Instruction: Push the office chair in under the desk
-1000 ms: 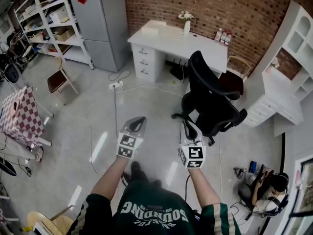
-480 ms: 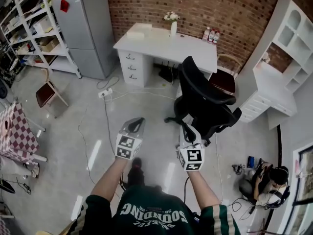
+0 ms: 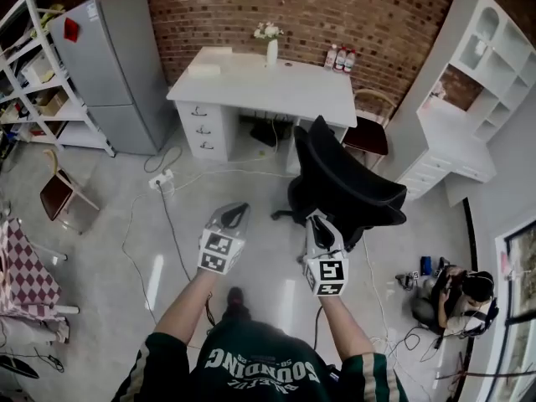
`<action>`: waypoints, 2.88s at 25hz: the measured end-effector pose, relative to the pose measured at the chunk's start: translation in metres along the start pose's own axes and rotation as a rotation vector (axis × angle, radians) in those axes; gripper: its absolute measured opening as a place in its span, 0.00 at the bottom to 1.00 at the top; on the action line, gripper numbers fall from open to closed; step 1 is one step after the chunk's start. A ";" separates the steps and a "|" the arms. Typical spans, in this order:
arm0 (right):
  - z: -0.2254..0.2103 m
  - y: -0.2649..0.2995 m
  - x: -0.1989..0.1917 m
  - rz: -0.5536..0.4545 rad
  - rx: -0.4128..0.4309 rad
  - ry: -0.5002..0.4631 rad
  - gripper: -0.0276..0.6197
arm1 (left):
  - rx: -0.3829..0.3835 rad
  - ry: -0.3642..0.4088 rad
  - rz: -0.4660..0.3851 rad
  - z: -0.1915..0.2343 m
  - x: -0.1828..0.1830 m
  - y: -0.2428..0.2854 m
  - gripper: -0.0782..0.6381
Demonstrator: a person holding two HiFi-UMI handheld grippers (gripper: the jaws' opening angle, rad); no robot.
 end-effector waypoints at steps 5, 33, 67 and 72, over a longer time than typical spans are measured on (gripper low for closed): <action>-0.004 0.027 0.002 0.006 -0.085 -0.003 0.08 | -0.074 0.028 -0.029 0.032 -0.002 0.030 0.12; -0.165 -0.034 0.019 -0.020 -0.579 -0.008 0.09 | -0.347 0.065 -0.070 0.018 0.031 0.178 0.13; -0.346 -0.032 -0.052 0.268 -0.750 -0.059 0.55 | -0.285 0.083 0.019 0.026 0.014 0.234 0.25; -0.352 -0.037 -0.053 0.272 -0.705 -0.077 0.53 | -0.268 0.090 0.021 0.024 0.012 0.243 0.30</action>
Point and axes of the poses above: the fingertips, and each gripper's own axes: y forward along the fingers, z to its left, x out of its top, the point moved 3 cm from there along -y, backward along the fingers, and after that the axes turned 12 degrees about y, right-handed, at the moved point
